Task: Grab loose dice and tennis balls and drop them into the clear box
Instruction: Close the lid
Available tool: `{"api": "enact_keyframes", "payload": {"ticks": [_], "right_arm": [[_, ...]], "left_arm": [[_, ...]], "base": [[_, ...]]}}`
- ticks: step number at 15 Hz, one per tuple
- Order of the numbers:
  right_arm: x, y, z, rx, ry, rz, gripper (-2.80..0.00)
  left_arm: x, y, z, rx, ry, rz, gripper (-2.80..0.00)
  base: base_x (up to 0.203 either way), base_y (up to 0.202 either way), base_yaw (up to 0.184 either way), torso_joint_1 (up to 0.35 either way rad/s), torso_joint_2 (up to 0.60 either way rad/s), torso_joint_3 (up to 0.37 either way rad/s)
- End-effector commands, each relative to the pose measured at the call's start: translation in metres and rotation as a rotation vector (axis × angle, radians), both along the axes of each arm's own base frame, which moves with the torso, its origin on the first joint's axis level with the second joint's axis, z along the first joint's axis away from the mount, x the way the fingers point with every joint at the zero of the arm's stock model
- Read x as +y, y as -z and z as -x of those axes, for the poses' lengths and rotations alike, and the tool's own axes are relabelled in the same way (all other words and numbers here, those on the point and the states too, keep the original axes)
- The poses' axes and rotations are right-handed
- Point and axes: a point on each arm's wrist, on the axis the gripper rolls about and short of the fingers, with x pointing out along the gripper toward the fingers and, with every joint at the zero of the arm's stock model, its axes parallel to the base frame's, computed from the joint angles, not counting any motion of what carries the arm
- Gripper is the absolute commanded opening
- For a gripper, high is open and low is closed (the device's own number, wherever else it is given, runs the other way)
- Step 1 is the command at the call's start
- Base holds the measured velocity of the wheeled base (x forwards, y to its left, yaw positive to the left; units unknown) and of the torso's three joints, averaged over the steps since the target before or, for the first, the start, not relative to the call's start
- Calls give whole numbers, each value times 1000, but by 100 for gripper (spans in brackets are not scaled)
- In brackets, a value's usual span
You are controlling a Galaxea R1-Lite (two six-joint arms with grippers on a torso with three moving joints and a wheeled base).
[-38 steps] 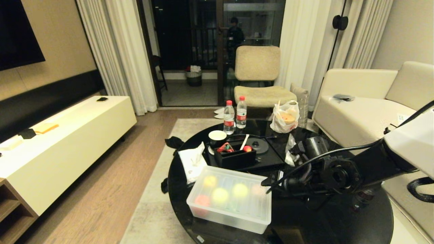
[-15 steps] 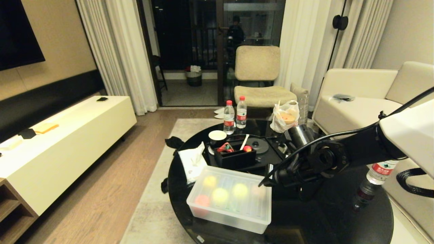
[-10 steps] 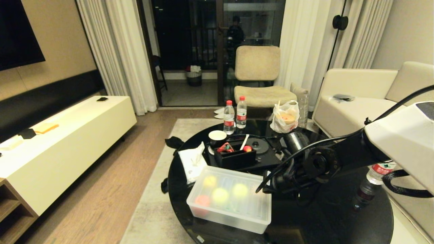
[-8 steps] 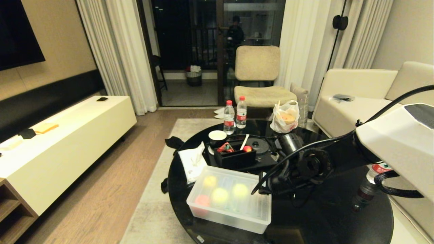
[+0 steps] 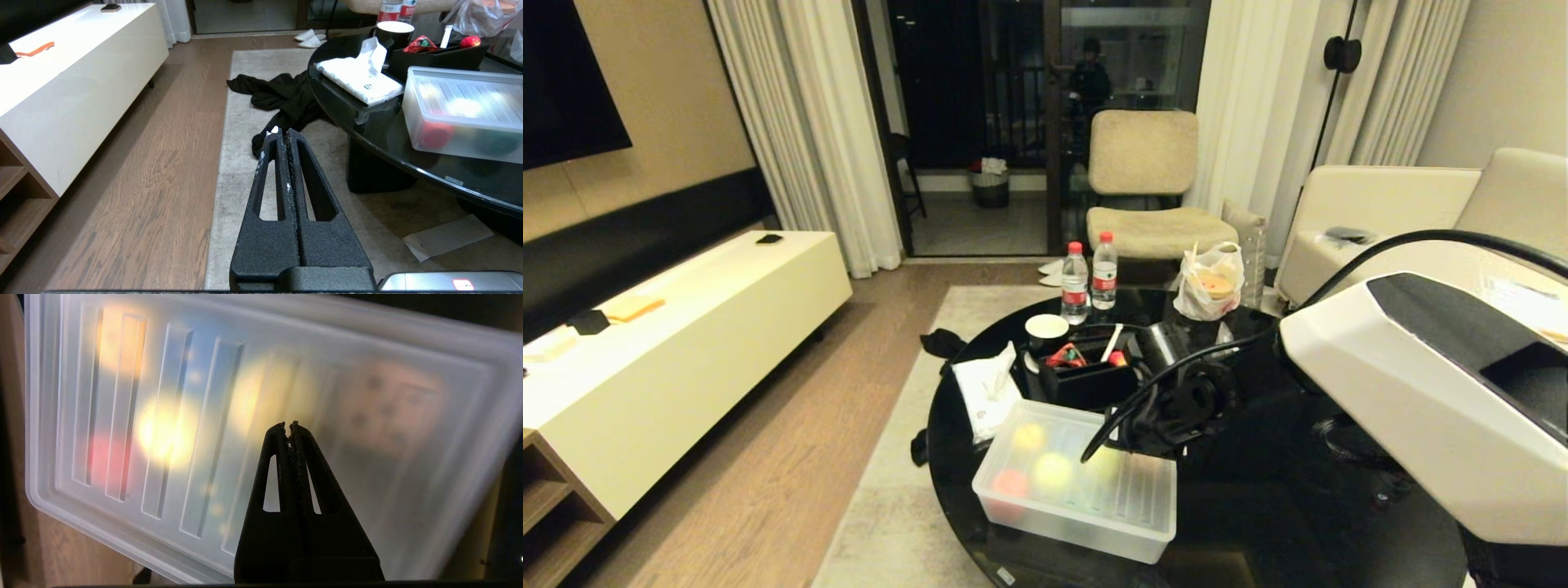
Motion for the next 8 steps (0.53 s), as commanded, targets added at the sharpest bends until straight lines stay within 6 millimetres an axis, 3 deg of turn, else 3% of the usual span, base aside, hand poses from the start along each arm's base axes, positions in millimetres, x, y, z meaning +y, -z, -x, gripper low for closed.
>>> {"api": "enact_keyframes", "payload": {"ticks": [1, 8], "right_arm": [[6, 13, -2, 22, -10, 9, -280], [6, 25, -4, 48, -7, 24, -280]], "left_arm": [[0, 1, 0, 3, 0, 0, -280], [0, 1, 0, 3, 0, 0, -280]], "base": [[0, 0, 0, 0, 0, 0], [0, 0, 0, 0, 0, 0]]}}
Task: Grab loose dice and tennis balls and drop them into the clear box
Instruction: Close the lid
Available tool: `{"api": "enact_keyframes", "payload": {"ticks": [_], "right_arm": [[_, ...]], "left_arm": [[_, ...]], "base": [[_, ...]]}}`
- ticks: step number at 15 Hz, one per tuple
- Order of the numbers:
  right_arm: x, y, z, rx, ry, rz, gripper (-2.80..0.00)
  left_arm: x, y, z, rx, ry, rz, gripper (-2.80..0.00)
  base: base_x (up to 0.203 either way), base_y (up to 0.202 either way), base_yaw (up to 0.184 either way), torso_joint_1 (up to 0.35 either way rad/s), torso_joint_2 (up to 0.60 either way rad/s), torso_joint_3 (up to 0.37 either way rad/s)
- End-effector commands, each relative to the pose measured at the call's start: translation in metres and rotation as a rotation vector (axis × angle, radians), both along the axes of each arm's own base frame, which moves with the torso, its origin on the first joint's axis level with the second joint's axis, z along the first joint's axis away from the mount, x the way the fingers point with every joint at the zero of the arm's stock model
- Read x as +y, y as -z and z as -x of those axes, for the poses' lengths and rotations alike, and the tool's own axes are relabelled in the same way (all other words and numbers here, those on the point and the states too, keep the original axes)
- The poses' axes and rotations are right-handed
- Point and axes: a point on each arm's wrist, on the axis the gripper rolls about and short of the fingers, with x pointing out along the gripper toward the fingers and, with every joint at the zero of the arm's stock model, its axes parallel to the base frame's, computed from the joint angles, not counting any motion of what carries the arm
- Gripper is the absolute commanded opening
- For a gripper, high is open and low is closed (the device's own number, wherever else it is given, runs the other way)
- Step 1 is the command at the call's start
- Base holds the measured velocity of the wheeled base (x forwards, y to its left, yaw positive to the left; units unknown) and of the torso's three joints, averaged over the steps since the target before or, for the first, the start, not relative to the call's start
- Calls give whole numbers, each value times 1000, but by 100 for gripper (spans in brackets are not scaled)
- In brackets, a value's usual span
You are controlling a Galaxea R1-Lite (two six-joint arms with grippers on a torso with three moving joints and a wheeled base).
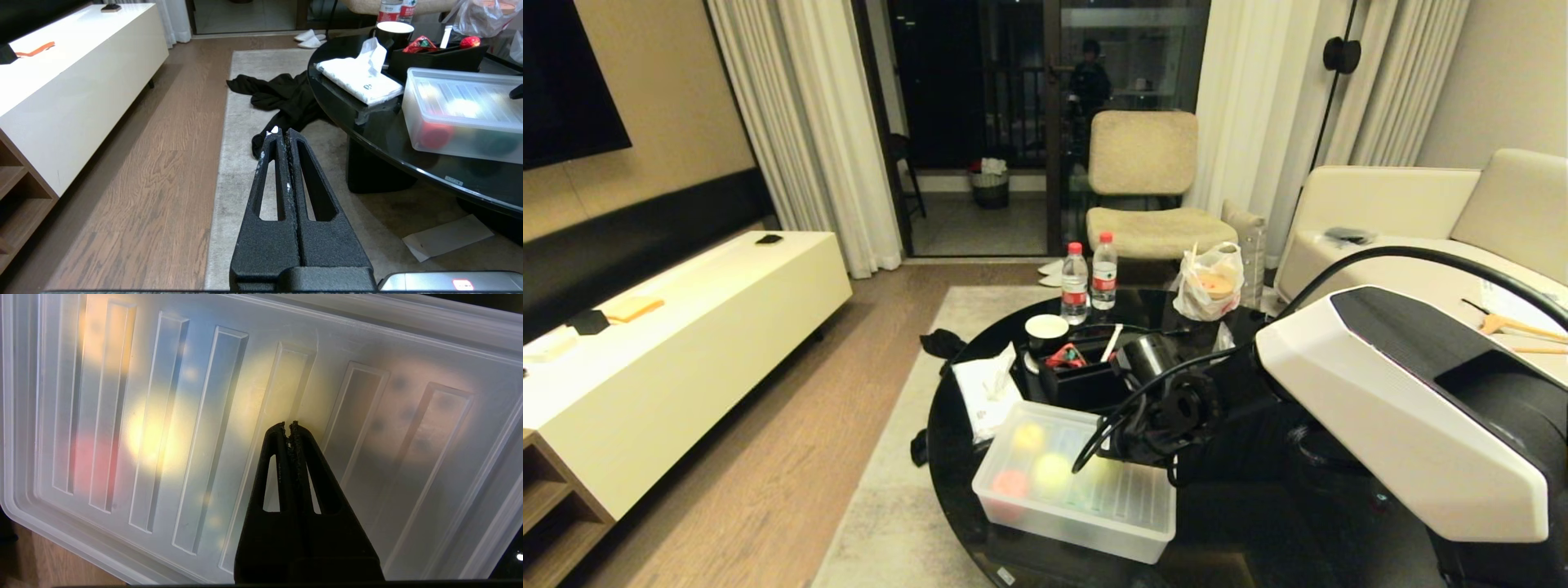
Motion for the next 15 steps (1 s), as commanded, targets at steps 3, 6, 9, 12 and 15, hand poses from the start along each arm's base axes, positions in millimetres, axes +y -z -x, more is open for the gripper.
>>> {"api": "enact_keyframes", "payload": {"ticks": [3, 6, 9, 12, 15], "right_arm": [[0, 3, 1, 13, 0, 2, -280], [-1, -10, 2, -14, 2, -13, -280], [-3, -39, 8, -72, 4, -40, -280], [-7, -62, 16, -100, 5, -53, -280], [-20, -88, 25, -148, 24, -68, -280]], "left_arm": [[0, 1, 0, 3, 0, 0, -280], [0, 1, 0, 3, 0, 0, -280], [0, 1, 0, 3, 0, 0, -280], [0, 1, 0, 3, 1, 0, -280], [0, 0, 0, 2, 0, 0, -280]], "base": [[0, 0, 0, 0, 0, 0], [0, 0, 0, 0, 0, 0], [0, 0, 0, 0, 0, 0], [0, 0, 0, 0, 0, 0], [0, 0, 0, 0, 0, 0]]}}
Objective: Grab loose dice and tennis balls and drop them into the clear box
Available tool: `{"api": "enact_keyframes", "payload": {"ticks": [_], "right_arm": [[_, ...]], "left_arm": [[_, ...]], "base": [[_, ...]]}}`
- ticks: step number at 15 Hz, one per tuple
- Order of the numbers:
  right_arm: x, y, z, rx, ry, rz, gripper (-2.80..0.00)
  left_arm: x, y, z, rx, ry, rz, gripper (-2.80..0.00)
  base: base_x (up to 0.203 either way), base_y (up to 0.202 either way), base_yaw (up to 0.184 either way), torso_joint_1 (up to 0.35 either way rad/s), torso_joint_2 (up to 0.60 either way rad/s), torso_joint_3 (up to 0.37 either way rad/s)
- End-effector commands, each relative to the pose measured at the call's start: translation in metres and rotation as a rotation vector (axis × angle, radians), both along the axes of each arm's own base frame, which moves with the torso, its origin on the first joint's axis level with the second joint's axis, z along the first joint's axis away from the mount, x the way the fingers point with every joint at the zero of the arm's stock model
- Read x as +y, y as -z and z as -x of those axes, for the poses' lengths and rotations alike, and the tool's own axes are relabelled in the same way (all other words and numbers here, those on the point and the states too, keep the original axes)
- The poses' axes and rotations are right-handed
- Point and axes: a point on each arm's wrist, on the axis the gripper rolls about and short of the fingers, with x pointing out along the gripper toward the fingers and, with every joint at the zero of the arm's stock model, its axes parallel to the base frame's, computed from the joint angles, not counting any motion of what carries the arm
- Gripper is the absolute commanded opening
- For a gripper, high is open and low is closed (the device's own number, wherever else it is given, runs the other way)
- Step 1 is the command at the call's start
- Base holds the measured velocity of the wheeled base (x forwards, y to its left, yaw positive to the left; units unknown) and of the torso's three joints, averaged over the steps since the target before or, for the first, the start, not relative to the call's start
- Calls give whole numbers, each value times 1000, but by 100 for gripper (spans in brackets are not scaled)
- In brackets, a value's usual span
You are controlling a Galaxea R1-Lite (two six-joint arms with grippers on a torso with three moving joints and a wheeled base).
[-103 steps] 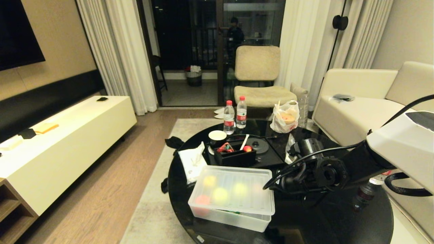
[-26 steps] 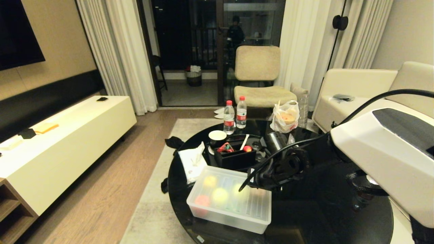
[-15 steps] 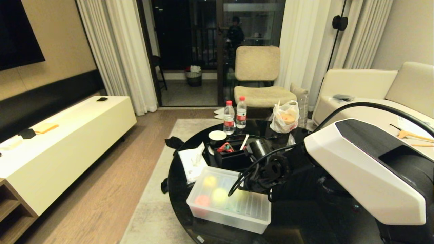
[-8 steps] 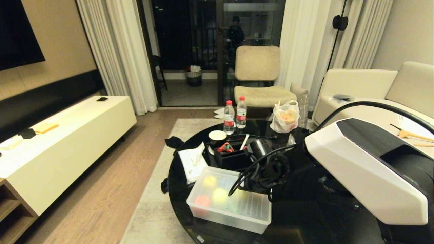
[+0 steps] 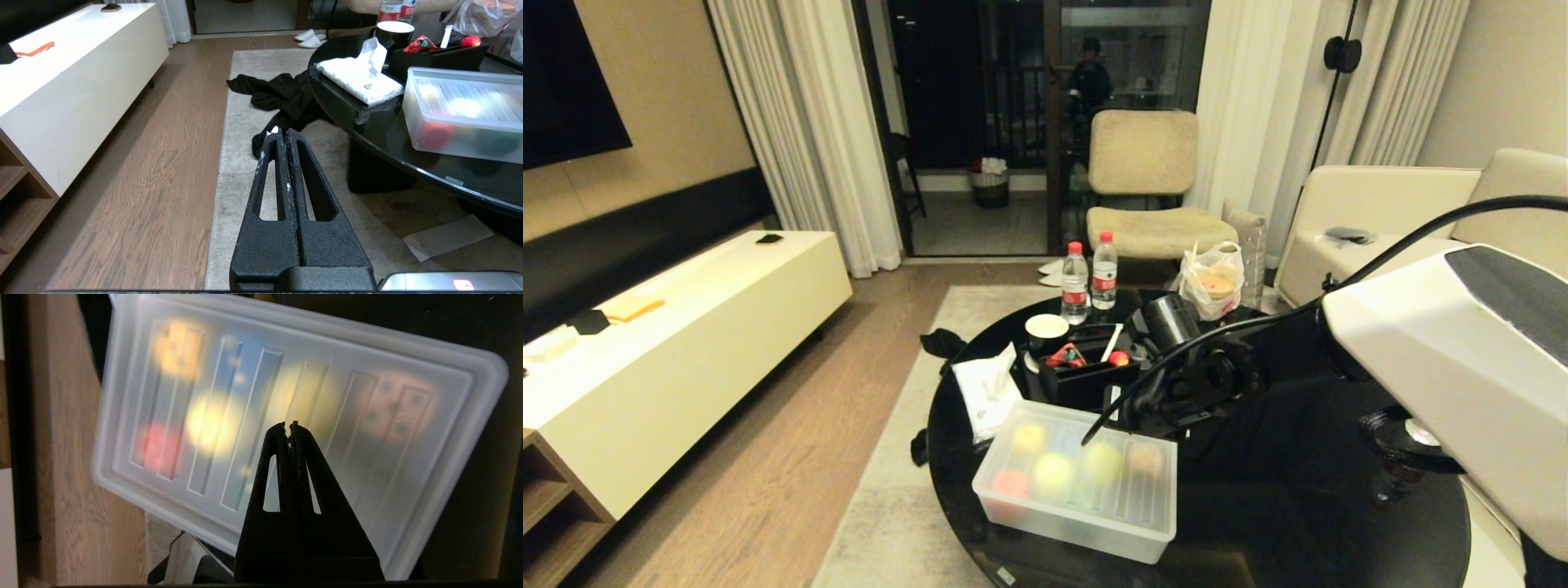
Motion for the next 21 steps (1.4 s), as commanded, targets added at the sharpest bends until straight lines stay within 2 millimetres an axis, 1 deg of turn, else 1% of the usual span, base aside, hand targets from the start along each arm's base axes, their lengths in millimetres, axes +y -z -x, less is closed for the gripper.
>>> {"api": "enact_keyframes", "payload": {"ticks": [1, 3, 6, 7, 9, 11, 14, 16, 17, 19, 20, 21], "right_arm": [[-18, -35, 10, -69, 32, -27, -280], [-44, -58, 15, -102, 86, -32, -280], [-88, -97, 37, -188, 155, -16, -280], [-105, -108, 46, -221, 180, 0, -280], [-132, -123, 68, -267, 227, 30, -280], [-148, -135, 94, -307, 260, 45, -280], [-165, -148, 150, -384, 284, 96, -280], [-169, -152, 190, -446, 290, 121, -280], [-168, -153, 214, -484, 290, 130, -280], [-165, -147, 259, -555, 262, 160, -280], [-164, -139, 280, -590, 235, 173, -280], [-162, -130, 298, -611, 208, 178, -280]], "left_arm": [[0, 1, 0, 4, 0, 1, -280], [0, 0, 0, 2, 0, 1, -280], [0, 1, 0, 4, 0, 1, -280], [0, 1, 0, 4, 0, 1, -280], [0, 0, 0, 2, 0, 1, -280], [0, 1, 0, 3, 1, 1, -280], [0, 0, 0, 2, 1, 1, -280], [0, 1, 0, 4, 0, 1, -280], [0, 1, 0, 3, 0, 1, -280], [0, 0, 0, 2, 1, 1, -280], [0, 1, 0, 4, 1, 1, -280], [0, 1, 0, 3, 1, 1, -280]], "base": [[0, 0, 0, 0, 0, 0], [0, 0, 0, 0, 0, 0], [0, 0, 0, 0, 0, 0], [0, 0, 0, 0, 0, 0], [0, 0, 0, 0, 0, 0], [0, 0, 0, 0, 0, 0], [0, 0, 0, 0, 0, 0], [0, 0, 0, 0, 0, 0], [0, 0, 0, 0, 0, 0], [0, 0, 0, 0, 0, 0], [0, 0, 0, 0, 0, 0], [0, 0, 0, 0, 0, 0]]}}
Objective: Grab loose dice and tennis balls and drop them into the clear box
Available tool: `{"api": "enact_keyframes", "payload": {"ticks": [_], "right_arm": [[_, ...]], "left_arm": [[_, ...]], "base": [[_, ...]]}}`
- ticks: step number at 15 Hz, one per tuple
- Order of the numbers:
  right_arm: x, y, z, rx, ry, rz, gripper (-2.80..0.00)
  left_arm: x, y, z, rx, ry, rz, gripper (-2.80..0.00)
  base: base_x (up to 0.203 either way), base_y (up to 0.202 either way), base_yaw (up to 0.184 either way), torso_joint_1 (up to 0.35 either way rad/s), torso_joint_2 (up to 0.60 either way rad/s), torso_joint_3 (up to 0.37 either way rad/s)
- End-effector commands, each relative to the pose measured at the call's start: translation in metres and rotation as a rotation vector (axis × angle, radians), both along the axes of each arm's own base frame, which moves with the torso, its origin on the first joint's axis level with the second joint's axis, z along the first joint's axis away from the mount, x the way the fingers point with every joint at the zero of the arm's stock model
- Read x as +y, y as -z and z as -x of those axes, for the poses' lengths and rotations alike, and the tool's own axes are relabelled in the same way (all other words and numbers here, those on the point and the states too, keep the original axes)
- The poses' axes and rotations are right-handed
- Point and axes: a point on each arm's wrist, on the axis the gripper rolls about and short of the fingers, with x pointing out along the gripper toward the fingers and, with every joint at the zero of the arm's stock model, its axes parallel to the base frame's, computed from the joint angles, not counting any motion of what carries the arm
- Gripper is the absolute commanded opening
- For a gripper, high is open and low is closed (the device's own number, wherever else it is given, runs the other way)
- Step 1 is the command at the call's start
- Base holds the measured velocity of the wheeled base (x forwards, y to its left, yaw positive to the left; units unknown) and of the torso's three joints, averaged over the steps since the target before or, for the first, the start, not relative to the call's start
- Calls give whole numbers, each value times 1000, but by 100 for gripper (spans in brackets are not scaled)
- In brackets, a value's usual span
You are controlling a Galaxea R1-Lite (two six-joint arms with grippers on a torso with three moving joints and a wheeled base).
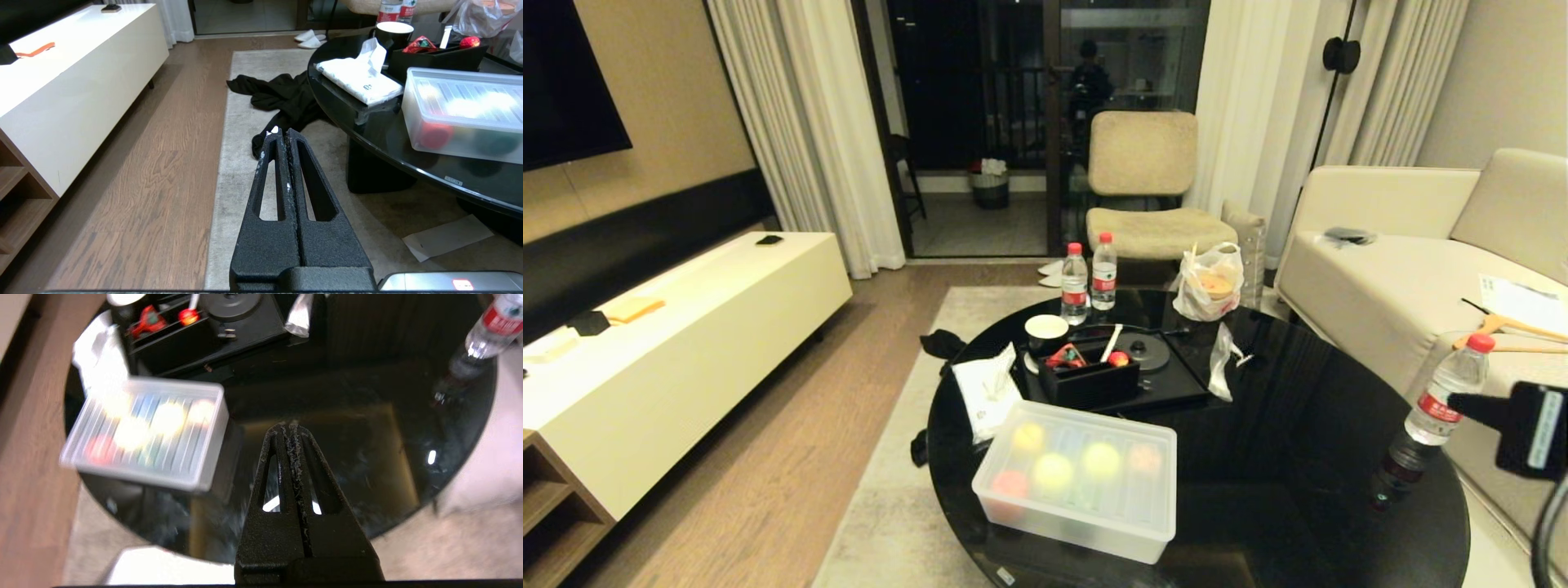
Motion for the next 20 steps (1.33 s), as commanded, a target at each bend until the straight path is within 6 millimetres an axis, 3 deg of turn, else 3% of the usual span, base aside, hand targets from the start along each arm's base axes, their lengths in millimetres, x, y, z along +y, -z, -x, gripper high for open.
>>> {"api": "enact_keyframes", "payload": {"ticks": [1, 7, 9, 13, 20], "right_arm": [[5, 18, 64, -121, -41, 27, -280], [12, 100, 137, -179, -95, 102, -280], [12, 125, 138, -123, -103, 117, -280], [11, 156, 126, -169, -106, 185, -280], [10, 156, 123, -266, -156, 264, -280]], "left_arm": [[0, 1, 0, 4, -1, 0, -280], [0, 1, 0, 3, 1, 0, -280], [0, 1, 0, 3, 0, 0, -280], [0, 1, 0, 4, 0, 0, -280], [0, 1, 0, 3, 1, 0, -280]], "base": [[0, 0, 0, 0, 0, 0], [0, 0, 0, 0, 0, 0], [0, 0, 0, 0, 0, 0], [0, 0, 0, 0, 0, 0], [0, 0, 0, 0, 0, 0]]}}
